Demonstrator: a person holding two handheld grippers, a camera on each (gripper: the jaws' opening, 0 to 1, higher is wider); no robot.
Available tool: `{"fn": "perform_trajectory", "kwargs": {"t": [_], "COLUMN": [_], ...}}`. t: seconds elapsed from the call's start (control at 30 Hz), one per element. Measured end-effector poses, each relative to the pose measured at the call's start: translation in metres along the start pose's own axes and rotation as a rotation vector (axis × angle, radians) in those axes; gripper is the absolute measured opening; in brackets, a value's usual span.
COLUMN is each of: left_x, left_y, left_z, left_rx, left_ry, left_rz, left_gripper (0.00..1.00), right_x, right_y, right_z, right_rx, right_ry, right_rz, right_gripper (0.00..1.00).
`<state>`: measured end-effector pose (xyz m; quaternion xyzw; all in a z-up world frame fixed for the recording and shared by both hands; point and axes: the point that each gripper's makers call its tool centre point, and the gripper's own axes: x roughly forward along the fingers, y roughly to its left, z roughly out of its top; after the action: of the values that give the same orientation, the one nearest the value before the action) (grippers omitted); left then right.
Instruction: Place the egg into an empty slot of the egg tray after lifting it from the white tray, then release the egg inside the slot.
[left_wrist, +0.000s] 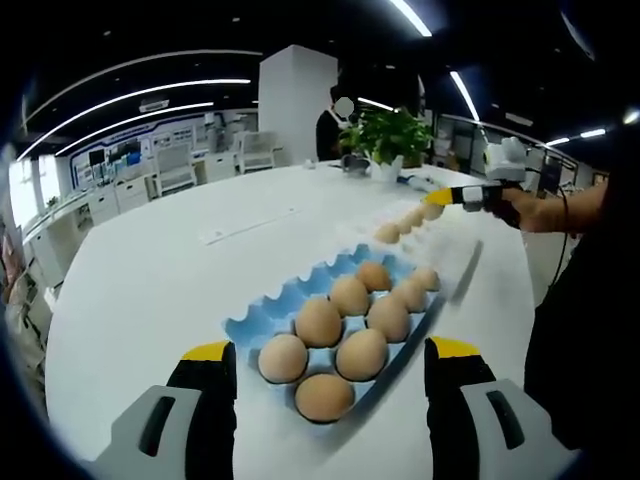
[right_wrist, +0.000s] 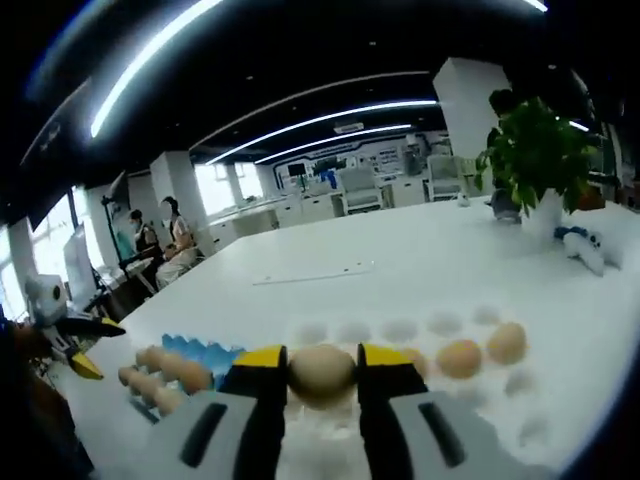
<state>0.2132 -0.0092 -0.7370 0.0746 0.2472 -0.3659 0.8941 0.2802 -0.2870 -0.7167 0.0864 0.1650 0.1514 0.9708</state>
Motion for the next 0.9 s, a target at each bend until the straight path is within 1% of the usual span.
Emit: {"fn": "perform_trajectory", "kwargs": {"t": [0.03, 0.13, 0.17, 0.43, 0.57, 0.67, 0.8, 0.9], "left_x": [0.000, 0.000, 0.000, 0.000, -0.001, -0.002, -0.002, -0.002], "left_y": [0.000, 0.000, 0.000, 0.001, 0.001, 0.001, 0.002, 0.001], "left_z": [0.000, 0.001, 0.001, 0.001, 0.000, -0.001, -0.001, -0.001], "left_rx": [-0.002, 0.000, 0.000, -0.002, -0.005, -0.005, -0.005, -0.005], "left_ry": [-0.001, -0.001, -0.001, -0.003, -0.003, -0.001, -0.001, 0.000], "left_rz": [0.000, 0.000, 0.000, 0.004, 0.007, 0.008, 0.010, 0.008], "left_gripper": [0.77, 0.77, 0.77, 0.77, 0.77, 0.77, 0.77, 0.77], "right_x": [0.001, 0.010, 0.012, 0.028, 0.036, 0.039, 0.043, 0.045], "right_y": [0.005, 0.024, 0.028, 0.054, 0.062, 0.067, 0.072, 0.076], "right_z": [-0.001, -0.011, -0.013, -0.025, -0.031, -0.036, -0.035, -0.036], "right_rx": [0.006, -0.003, -0.004, -0.037, -0.048, -0.075, -0.101, -0.097], "right_ry": [0.000, 0.035, 0.041, 0.070, 0.089, 0.103, 0.101, 0.106], "right_rz": [0.011, 0.067, 0.073, 0.147, 0.169, 0.186, 0.202, 0.216], "right_gripper": [0.27, 0.27, 0.27, 0.27, 0.27, 0.27, 0.27, 0.27]}}
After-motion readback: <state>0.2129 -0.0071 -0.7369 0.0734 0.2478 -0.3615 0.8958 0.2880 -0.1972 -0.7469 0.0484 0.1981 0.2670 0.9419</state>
